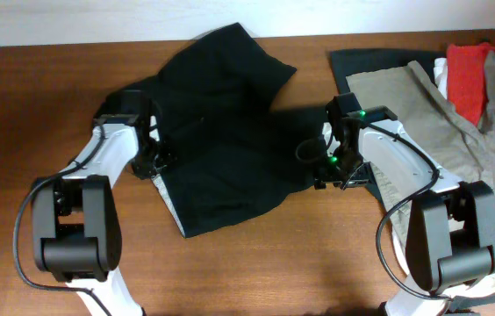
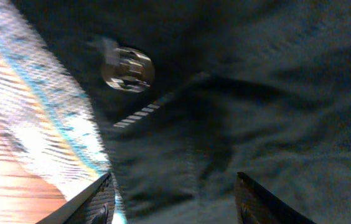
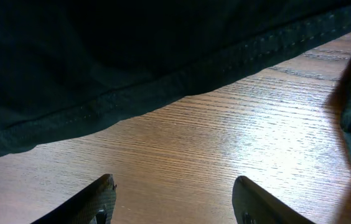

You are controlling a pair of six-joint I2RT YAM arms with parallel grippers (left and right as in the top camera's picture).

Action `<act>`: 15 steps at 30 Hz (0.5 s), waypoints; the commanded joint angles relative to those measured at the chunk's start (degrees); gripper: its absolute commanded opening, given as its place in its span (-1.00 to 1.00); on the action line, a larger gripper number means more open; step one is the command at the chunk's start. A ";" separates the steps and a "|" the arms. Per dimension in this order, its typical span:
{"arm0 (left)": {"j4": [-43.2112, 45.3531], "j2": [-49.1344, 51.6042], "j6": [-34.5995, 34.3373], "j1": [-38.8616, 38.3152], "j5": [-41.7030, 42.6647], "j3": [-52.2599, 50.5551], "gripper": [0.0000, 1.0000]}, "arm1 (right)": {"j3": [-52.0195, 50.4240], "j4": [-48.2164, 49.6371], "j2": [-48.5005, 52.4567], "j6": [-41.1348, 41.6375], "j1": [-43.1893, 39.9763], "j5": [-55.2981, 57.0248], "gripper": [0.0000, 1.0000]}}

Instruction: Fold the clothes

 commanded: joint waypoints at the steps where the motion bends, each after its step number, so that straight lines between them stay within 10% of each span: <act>1: 0.35 1.68 -0.81 -1.60 1.05 -0.55 0.03 | 0.85 -0.31 -1.14 0.04 0.13 0.72 0.29; 7: -0.98 0.92 -0.76 1.33 0.55 0.11 -1.00 | 0.85 -0.31 -1.14 0.02 0.13 0.74 0.28; 15: -22.47 -6.69 -0.81 7.76 -11.06 -0.76 -1.00 | 0.74 0.17 -0.81 3.50 0.13 5.88 0.29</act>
